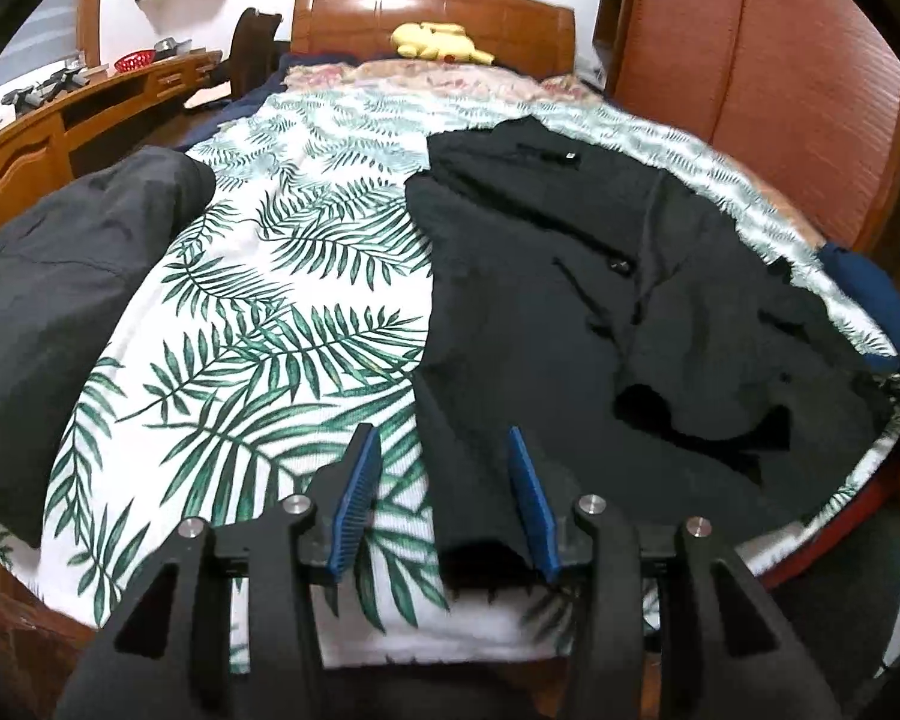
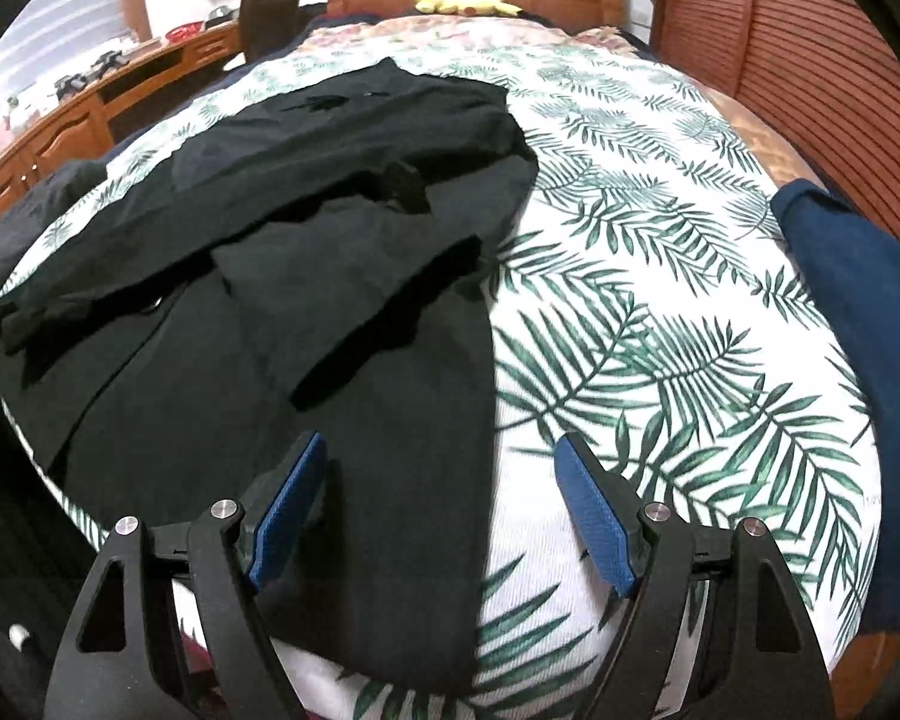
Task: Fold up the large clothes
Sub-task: 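Move both grippers down to the hem of the black coat, then close both grippers on the coat hem, then lift the hem with both grippers and fold it toward the collar, then lay the hem on the coat body and open both grippers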
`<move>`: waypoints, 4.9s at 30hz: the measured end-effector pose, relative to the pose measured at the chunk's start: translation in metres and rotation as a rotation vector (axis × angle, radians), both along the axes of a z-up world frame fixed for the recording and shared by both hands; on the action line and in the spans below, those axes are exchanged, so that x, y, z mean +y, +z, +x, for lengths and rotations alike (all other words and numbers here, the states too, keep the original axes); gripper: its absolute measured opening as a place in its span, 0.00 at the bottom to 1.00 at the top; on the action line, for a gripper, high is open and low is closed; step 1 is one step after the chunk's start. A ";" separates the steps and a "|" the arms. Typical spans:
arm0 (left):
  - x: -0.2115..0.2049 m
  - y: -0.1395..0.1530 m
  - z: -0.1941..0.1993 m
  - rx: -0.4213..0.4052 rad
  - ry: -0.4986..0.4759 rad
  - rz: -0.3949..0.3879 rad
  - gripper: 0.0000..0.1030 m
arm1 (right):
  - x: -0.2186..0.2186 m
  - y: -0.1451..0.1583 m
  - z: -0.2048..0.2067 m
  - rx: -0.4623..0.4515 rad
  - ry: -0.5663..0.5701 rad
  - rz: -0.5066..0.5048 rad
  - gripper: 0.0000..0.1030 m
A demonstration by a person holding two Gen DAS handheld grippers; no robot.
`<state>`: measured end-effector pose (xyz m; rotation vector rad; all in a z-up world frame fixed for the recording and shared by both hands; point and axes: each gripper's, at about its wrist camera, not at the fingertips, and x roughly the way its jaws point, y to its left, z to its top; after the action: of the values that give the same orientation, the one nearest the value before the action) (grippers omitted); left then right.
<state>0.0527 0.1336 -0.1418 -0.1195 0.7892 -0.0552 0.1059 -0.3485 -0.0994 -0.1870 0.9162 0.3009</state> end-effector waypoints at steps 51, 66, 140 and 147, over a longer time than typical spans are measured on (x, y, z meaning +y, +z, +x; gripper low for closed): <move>-0.029 0.127 -0.019 -0.243 -0.071 0.027 0.02 | -0.003 0.082 -0.024 -0.136 0.133 0.306 0.06; -0.028 0.231 -0.128 -0.473 -0.041 0.060 0.02 | -0.021 0.211 -0.125 -0.385 0.191 0.349 0.06; -0.028 0.122 0.203 -0.260 -0.015 0.052 0.26 | 0.062 0.035 0.301 -0.109 -0.017 -0.054 0.76; -0.035 0.112 0.199 -0.224 -0.059 0.030 0.29 | 0.056 0.001 0.320 -0.004 -0.049 -0.104 0.70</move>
<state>0.2514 0.0989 -0.0296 -0.0607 0.5699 -0.1104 0.4262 -0.2923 -0.0980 -0.2609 0.9314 0.2076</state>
